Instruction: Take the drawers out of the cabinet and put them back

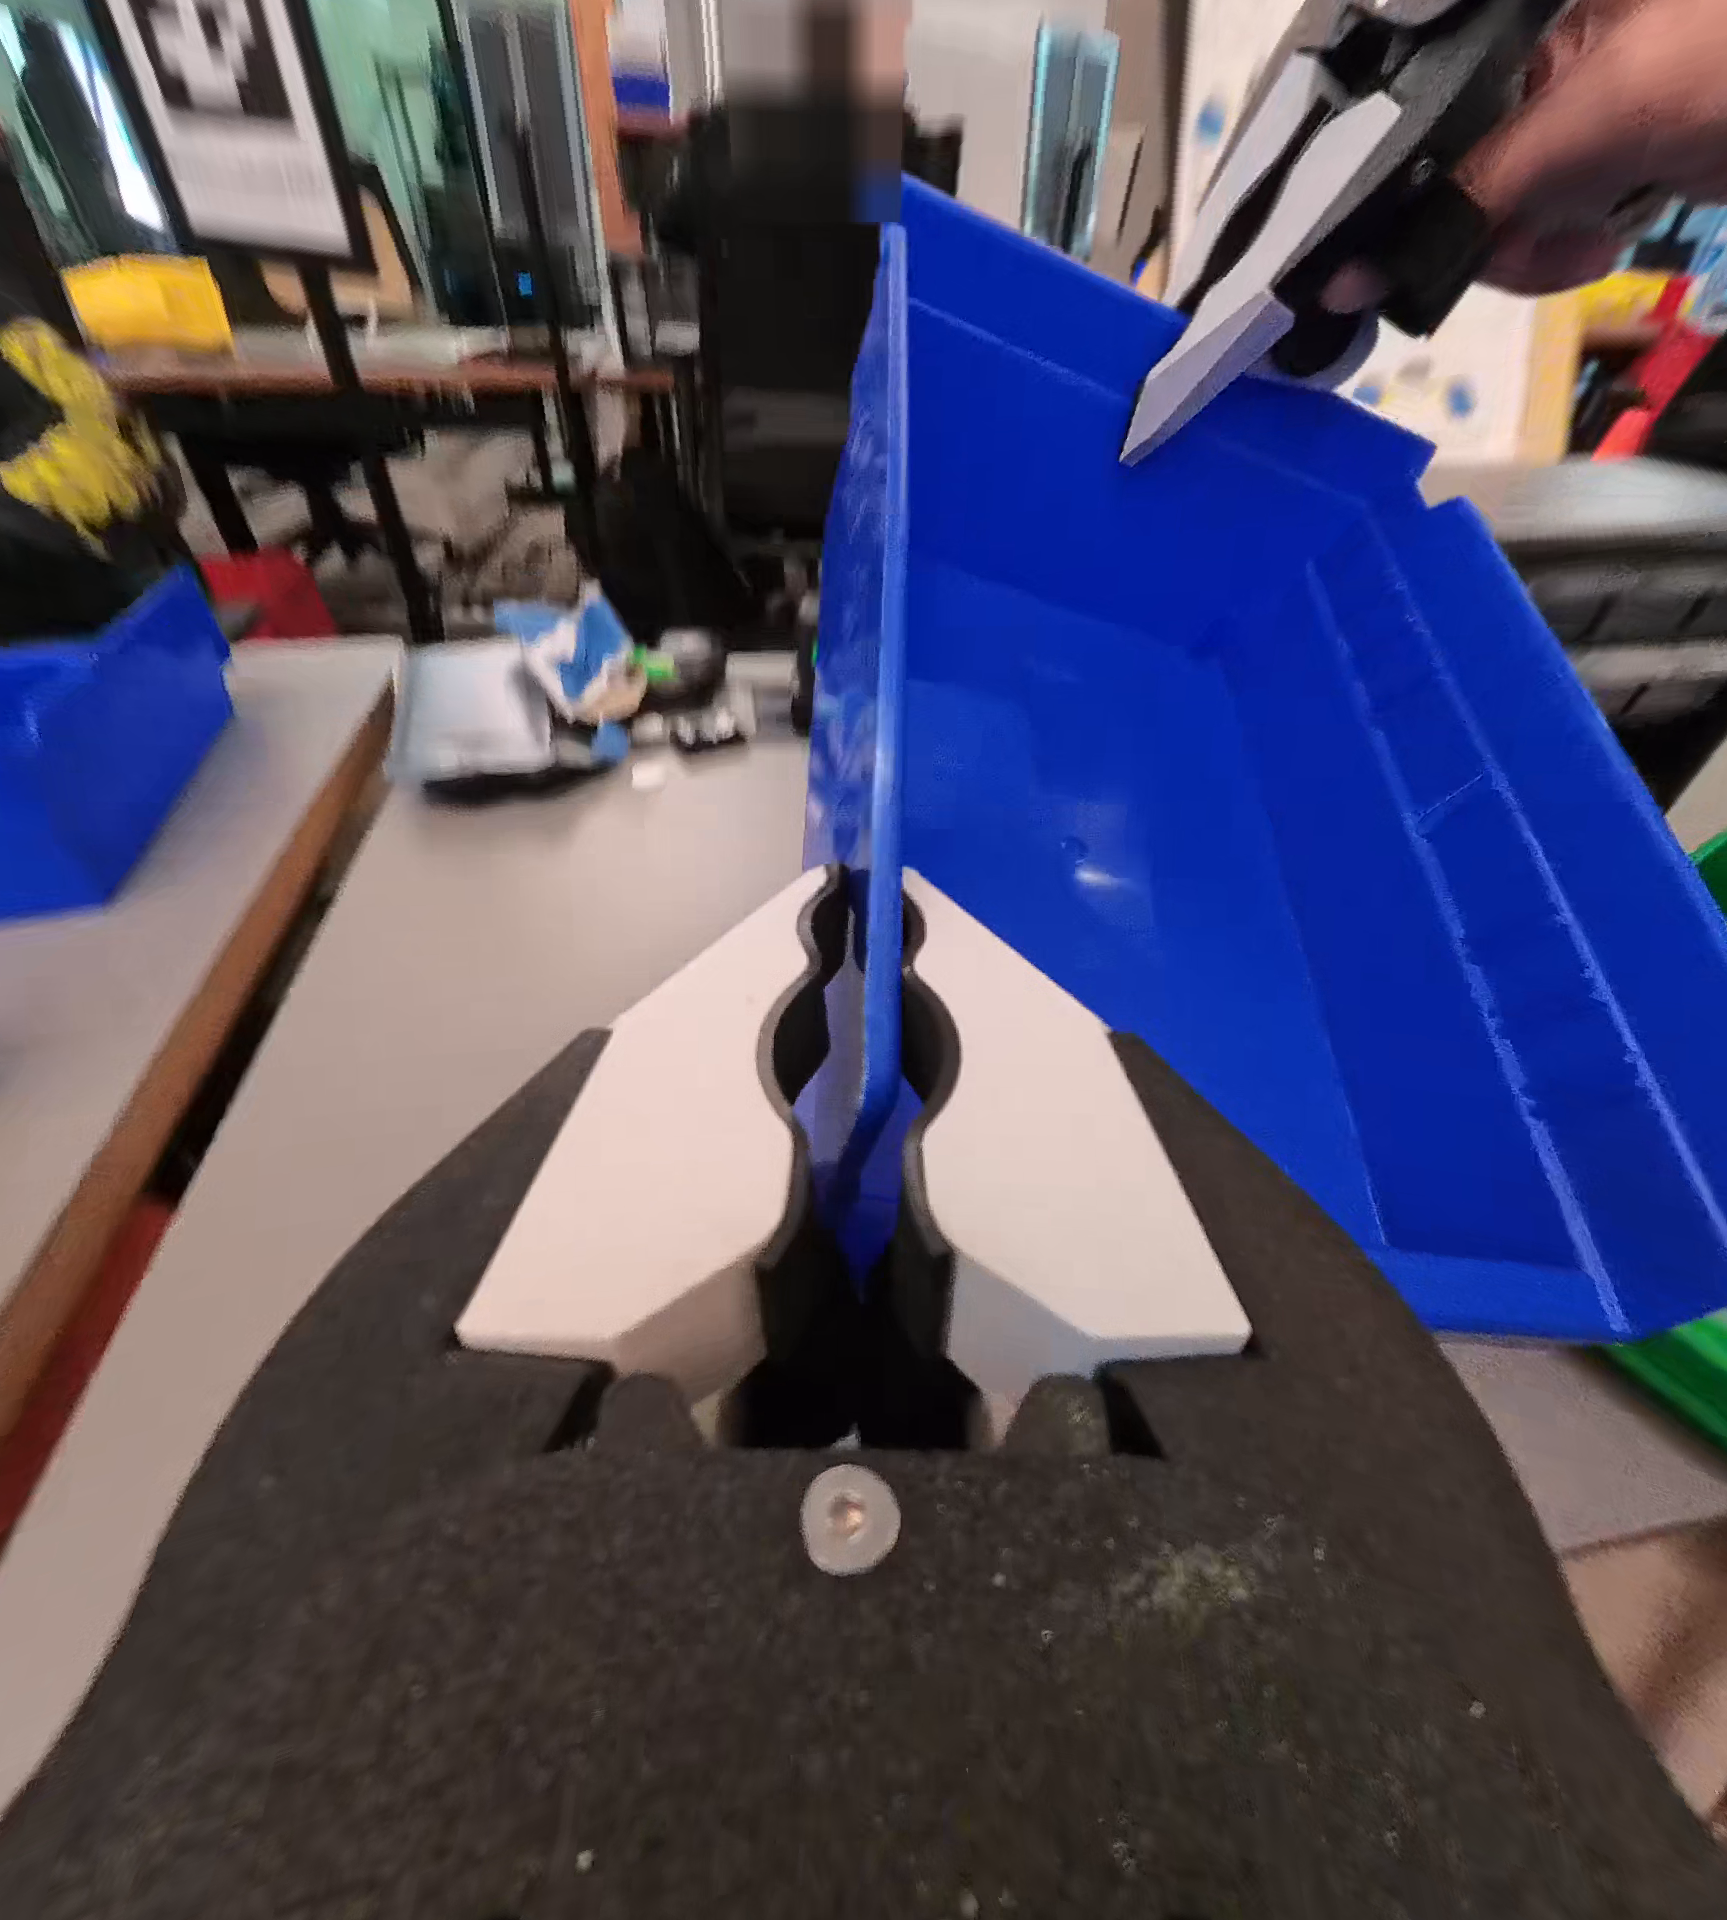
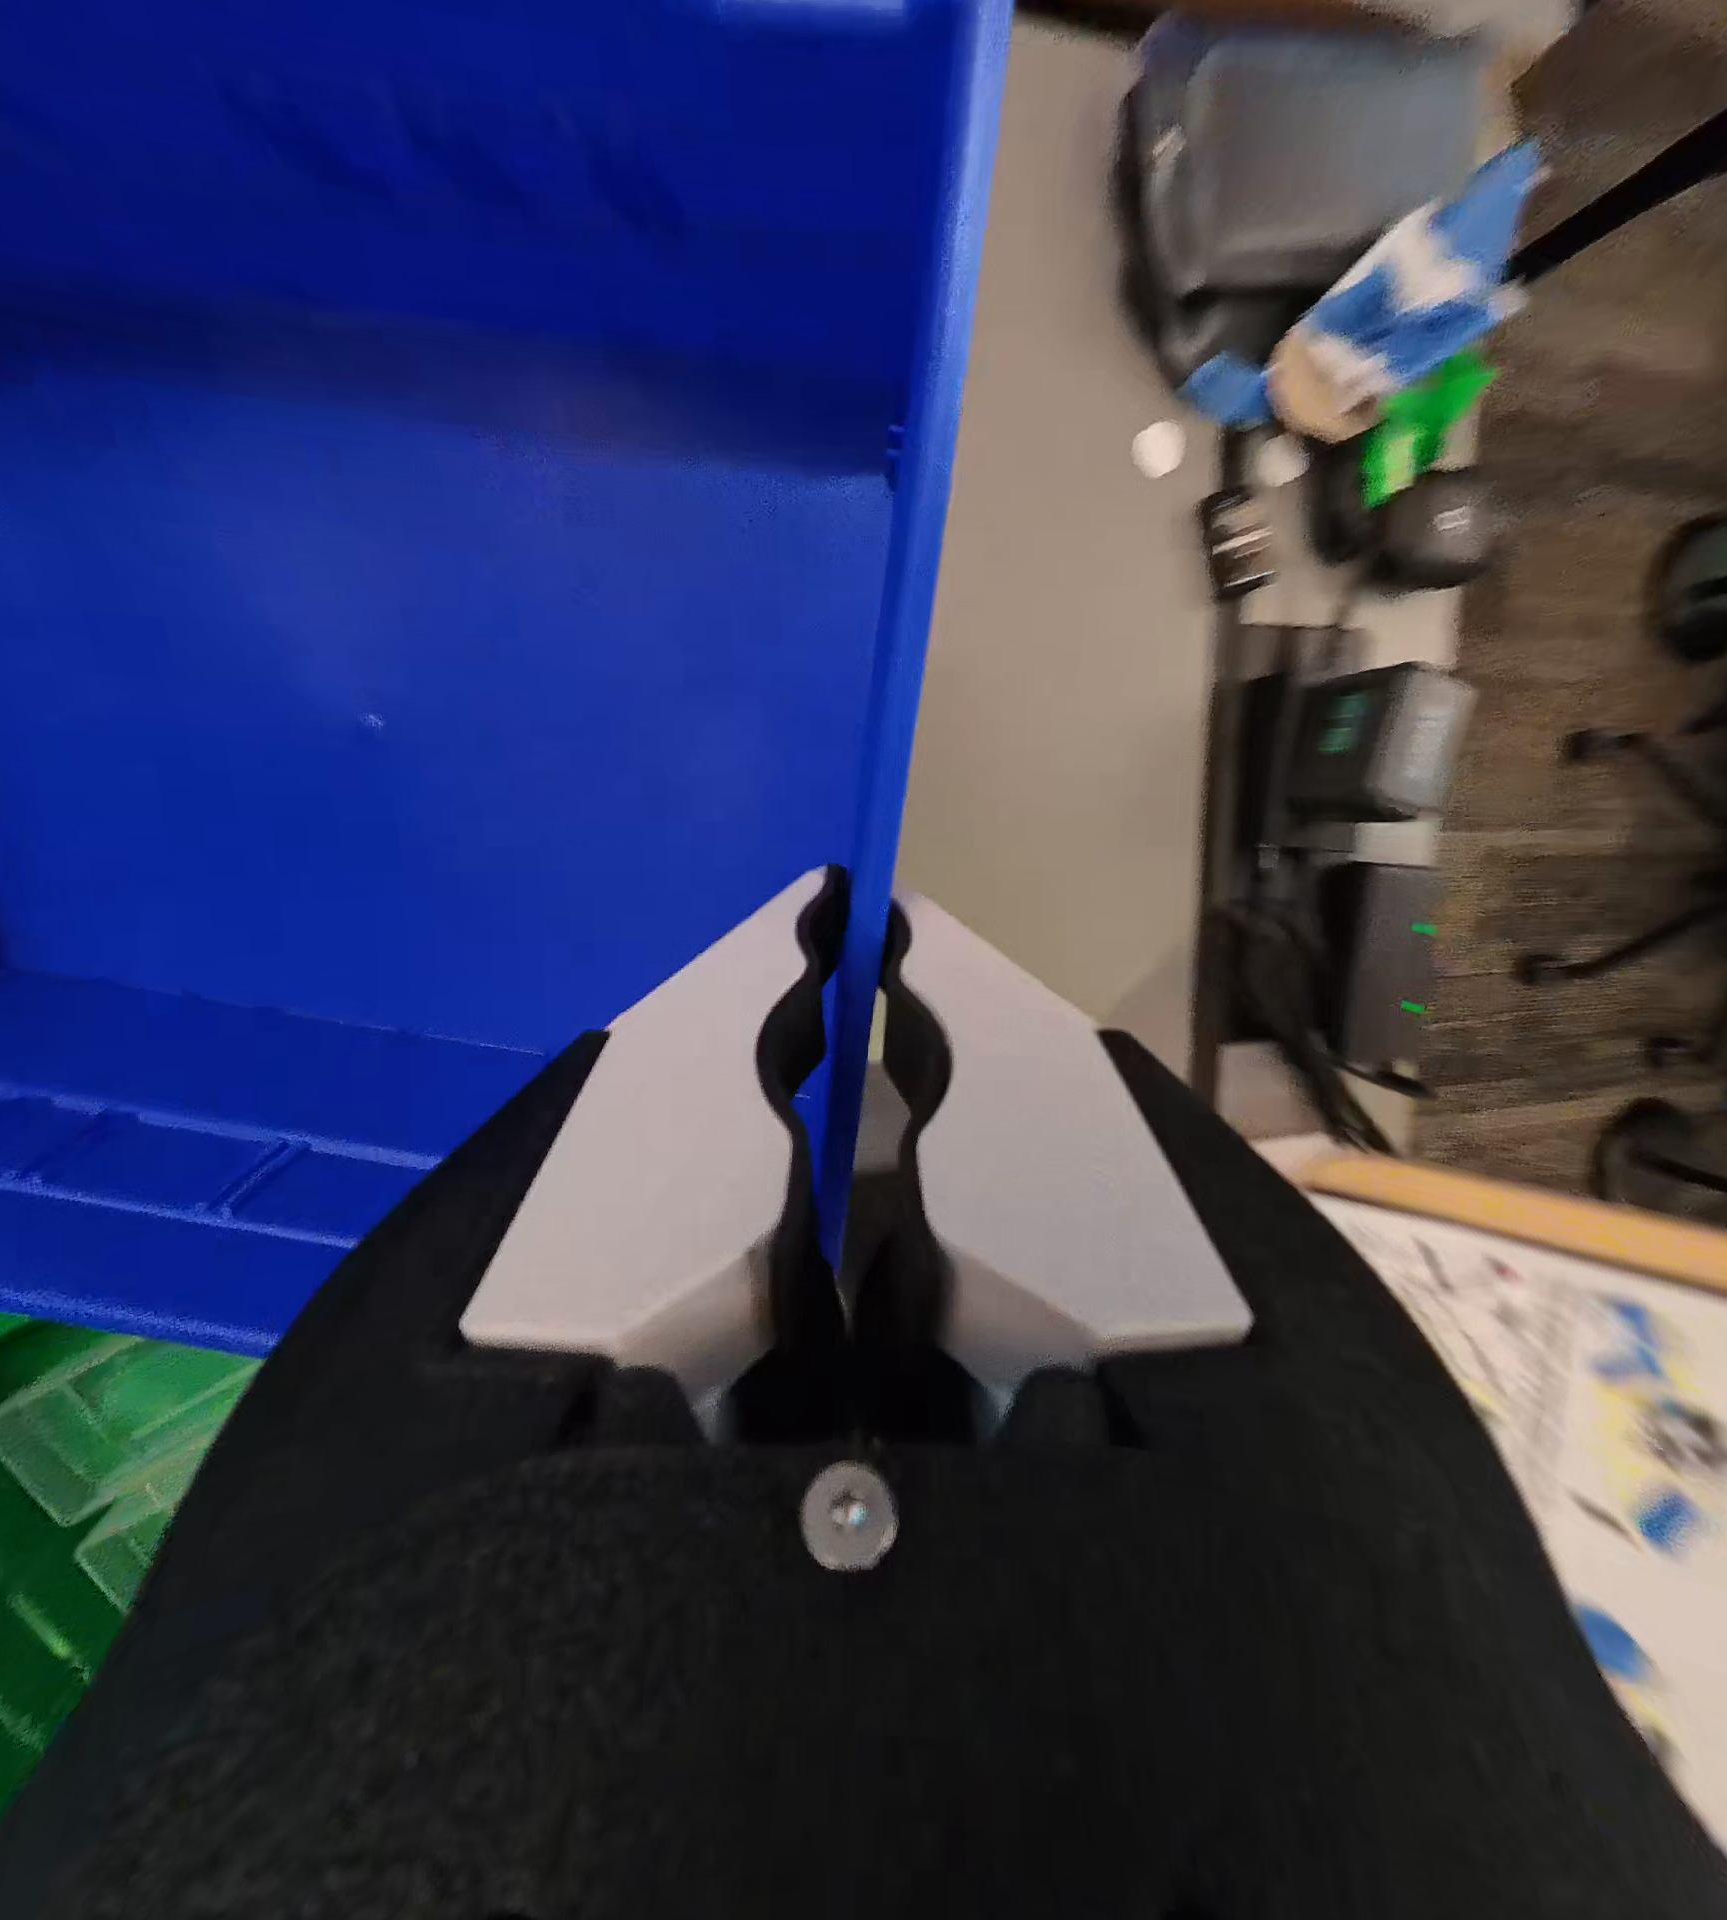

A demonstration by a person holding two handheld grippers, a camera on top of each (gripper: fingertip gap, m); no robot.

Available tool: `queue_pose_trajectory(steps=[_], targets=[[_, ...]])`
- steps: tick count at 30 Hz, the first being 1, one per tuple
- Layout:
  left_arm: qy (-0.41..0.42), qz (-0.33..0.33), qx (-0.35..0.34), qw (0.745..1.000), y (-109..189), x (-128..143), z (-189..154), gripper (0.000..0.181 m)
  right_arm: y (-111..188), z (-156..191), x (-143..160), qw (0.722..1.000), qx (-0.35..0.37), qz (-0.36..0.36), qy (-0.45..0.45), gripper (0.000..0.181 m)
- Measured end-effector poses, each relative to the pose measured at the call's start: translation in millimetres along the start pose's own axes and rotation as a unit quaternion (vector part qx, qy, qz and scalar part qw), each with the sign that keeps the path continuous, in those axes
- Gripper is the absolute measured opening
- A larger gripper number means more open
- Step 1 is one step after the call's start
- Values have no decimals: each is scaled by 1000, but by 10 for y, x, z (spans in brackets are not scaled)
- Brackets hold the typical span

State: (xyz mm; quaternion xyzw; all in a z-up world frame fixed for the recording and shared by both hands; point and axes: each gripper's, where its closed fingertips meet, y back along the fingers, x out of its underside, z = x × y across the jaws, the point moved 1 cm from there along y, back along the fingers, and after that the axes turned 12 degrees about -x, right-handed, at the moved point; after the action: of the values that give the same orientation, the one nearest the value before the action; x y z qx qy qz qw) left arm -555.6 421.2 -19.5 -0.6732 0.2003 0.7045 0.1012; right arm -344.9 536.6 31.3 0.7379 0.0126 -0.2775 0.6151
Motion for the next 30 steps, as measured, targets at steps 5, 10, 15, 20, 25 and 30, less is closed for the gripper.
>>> queue_pose_trajectory(steps=[5,10,15,20,25,30], targets=[[6,-87,52,995,379,-870,-873,4,1611,427,487,993,114,7,25,4],[16,-112,142,983,715,-790,-2606,5,2568,1060,2078,977,179,92,-74,4],[-28,-36,261,964,1075,32,-4480,6,2665,1833,4205,940,133,202,-239,4],[-71,66,347,933,1274,866,-5729,7,2282,2351,5892,907,43,211,-362,3],[-108,106,330,932,867,1366,-6282,8,1667,1982,6769,911,5,145,-387,4],[-128,115,319,932,668,1565,-6519,19,1210,1524,6985,921,-50,138,-360,5]])
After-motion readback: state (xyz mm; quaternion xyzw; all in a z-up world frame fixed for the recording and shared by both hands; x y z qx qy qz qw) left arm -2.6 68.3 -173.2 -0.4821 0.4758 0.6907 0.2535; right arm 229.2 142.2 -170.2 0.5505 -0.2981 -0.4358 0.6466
